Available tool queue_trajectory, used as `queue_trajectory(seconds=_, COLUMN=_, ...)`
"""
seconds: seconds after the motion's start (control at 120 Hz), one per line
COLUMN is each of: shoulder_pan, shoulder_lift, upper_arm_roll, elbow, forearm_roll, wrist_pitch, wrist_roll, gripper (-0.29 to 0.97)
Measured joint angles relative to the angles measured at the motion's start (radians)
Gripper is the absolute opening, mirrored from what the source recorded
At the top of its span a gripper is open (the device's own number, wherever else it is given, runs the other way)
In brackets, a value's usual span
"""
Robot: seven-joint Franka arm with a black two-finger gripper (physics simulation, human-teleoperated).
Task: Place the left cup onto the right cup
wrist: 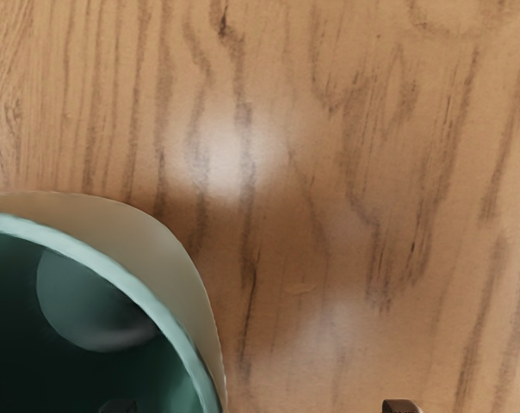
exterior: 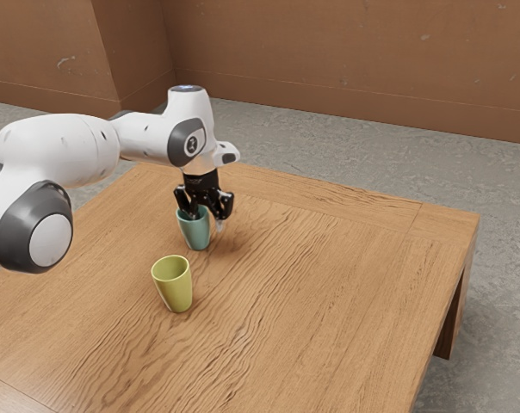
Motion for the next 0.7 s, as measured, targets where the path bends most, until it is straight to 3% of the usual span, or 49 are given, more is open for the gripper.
queue_trajectory(seconds=0.233, shoulder_pan=0.002, shoulder_lift=-0.001, upper_arm_roll=0.011, elbow=-0.005, forearm_roll=-0.006, wrist_pitch=-0.01, wrist_roll=0.0, gripper=0.19)
queue_trajectory(seconds=0.7, shoulder_pan=0.001, shoulder_lift=-0.002, upper_arm_roll=0.027, elbow=-0.022, forearm_roll=0.003, wrist_pitch=-0.019, wrist_roll=-0.003, gripper=0.13)
